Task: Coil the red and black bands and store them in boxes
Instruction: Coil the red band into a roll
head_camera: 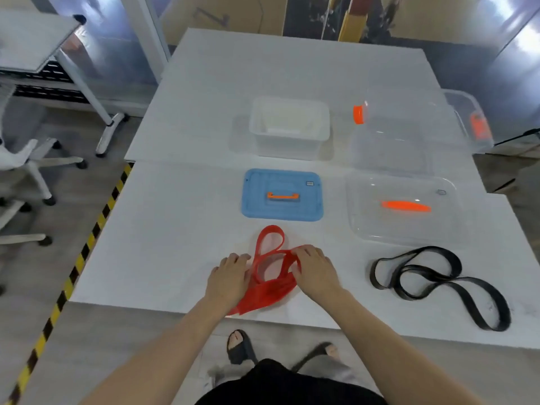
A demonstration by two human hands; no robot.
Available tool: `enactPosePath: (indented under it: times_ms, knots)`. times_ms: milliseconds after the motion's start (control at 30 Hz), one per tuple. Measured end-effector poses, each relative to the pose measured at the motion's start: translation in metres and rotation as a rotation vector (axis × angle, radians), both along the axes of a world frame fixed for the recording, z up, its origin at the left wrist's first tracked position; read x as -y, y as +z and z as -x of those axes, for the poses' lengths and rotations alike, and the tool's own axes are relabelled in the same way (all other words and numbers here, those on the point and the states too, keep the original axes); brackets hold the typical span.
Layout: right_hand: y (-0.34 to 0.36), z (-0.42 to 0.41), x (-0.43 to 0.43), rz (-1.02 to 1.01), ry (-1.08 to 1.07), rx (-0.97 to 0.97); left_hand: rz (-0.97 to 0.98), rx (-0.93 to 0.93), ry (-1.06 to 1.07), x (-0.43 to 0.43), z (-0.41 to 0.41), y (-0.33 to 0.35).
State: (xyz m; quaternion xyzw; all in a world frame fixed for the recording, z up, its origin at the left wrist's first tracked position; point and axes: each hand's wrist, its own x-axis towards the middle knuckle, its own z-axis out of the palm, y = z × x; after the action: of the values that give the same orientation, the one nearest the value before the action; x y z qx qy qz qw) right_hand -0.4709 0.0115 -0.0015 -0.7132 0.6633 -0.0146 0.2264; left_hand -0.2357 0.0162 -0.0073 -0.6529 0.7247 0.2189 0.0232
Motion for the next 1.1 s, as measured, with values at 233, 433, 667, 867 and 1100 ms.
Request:
enactPosePath:
  times_ms: [233,433,667,867,1100]
  knots:
    - [-0.011,-0.008,0.029,-0.132,-0.015,-0.103,-0.274,-0.227,0.086,0.024,0.002,-0.023]
    - [-0.020,-0.001,0.040,-0.155,-0.052,-0.066,-0.424,-0.442,0.291,0.041,0.010,-0.027]
    - [0.022,0.002,0.030,-0.087,-0.264,0.378,-0.338,-0.537,0.335,0.043,-0.004,-0.005]
    - [0.069,0.005,0.037,0.044,-0.402,0.623,-0.234,-0.710,0.385,0.051,-0.022,0.040]
    - [0.115,0.015,0.057,0.003,-0.487,0.866,-0.073,-0.917,0.710,0.055,-0.050,0.076]
